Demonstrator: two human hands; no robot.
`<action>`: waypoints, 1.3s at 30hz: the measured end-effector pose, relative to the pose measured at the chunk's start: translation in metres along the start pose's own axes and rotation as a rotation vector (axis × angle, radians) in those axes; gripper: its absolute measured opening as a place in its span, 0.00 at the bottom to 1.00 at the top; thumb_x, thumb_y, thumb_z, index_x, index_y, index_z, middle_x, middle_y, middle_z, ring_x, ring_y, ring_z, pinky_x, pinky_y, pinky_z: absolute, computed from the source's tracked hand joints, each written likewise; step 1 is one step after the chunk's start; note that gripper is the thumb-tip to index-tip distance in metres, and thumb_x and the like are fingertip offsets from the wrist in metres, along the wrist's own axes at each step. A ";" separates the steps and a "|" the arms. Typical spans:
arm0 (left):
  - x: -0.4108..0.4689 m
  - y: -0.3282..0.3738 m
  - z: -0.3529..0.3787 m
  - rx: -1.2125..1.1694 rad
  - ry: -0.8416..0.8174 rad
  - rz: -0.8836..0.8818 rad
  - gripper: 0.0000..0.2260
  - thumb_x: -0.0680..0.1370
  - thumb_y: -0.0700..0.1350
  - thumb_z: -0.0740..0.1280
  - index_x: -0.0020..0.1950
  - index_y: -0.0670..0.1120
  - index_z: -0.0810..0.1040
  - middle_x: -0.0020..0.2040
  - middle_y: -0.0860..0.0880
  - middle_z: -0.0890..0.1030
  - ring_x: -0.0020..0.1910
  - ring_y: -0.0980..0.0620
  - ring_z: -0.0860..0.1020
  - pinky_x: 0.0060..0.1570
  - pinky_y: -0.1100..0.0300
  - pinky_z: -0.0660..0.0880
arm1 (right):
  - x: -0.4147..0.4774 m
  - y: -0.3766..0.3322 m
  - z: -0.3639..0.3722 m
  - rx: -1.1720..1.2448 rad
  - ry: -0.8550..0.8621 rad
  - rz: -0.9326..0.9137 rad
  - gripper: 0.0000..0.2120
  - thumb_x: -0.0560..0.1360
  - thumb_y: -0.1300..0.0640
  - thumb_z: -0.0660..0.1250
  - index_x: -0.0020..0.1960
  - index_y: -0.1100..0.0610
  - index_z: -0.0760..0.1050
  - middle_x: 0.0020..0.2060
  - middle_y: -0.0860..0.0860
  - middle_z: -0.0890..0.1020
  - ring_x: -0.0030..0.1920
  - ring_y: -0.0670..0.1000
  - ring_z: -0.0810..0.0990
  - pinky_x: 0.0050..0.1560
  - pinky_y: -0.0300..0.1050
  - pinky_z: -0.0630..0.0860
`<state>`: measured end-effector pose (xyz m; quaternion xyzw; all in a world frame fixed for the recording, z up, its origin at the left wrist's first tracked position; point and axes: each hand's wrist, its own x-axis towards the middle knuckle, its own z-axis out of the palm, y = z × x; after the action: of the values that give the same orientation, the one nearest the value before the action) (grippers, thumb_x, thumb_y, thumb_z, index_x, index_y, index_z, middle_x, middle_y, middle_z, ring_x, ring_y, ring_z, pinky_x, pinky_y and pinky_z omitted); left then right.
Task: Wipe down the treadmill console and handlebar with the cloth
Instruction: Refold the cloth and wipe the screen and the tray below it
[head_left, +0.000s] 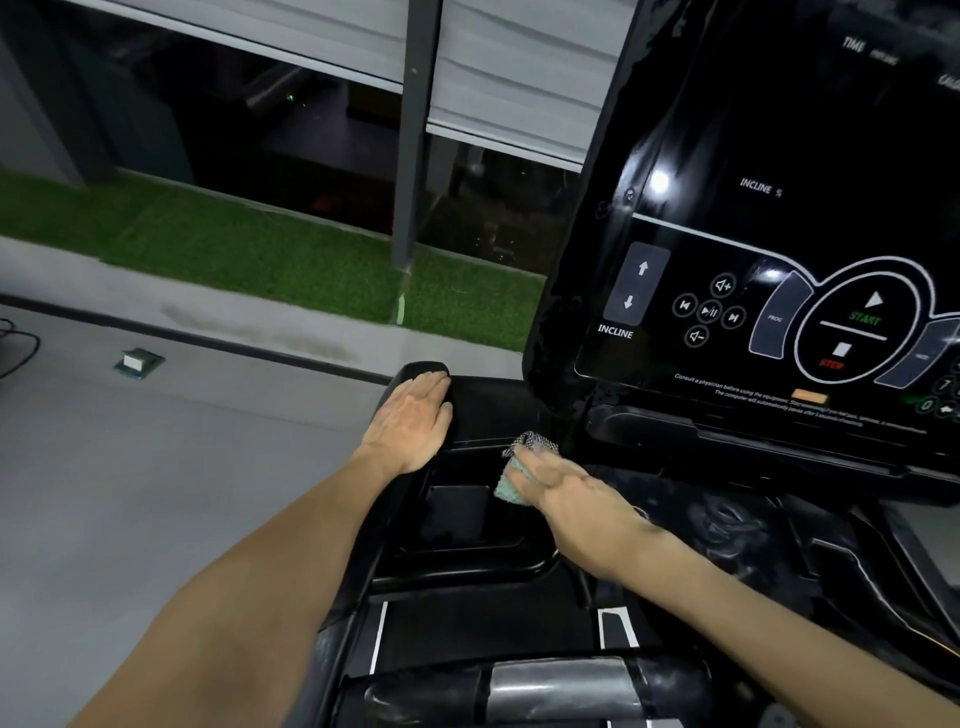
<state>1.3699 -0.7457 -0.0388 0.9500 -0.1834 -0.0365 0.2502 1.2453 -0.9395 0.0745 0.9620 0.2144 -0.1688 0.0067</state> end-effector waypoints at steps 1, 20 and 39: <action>0.000 0.000 0.000 0.003 0.004 0.001 0.22 0.85 0.47 0.52 0.78 0.41 0.61 0.79 0.45 0.61 0.78 0.50 0.57 0.77 0.58 0.47 | -0.008 0.000 0.005 -0.015 0.005 -0.043 0.36 0.76 0.71 0.55 0.79 0.53 0.47 0.78 0.50 0.44 0.78 0.50 0.46 0.73 0.38 0.49; 0.000 0.002 0.003 0.079 -0.034 -0.013 0.24 0.85 0.50 0.51 0.79 0.41 0.58 0.79 0.45 0.59 0.78 0.49 0.55 0.77 0.57 0.48 | -0.030 -0.007 0.018 0.084 -0.078 -0.148 0.35 0.76 0.74 0.52 0.79 0.52 0.51 0.78 0.49 0.48 0.78 0.48 0.46 0.76 0.42 0.45; 0.093 0.204 -0.204 0.164 0.757 0.603 0.26 0.83 0.49 0.50 0.79 0.38 0.56 0.80 0.42 0.56 0.79 0.43 0.53 0.77 0.49 0.49 | 0.017 -0.008 0.018 -0.071 0.080 0.006 0.36 0.75 0.70 0.58 0.79 0.58 0.47 0.78 0.56 0.46 0.78 0.54 0.45 0.77 0.46 0.44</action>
<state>1.4216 -0.8501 0.2413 0.8178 -0.3488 0.3998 0.2229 1.2506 -0.9270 0.0527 0.9678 0.2176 -0.1223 0.0328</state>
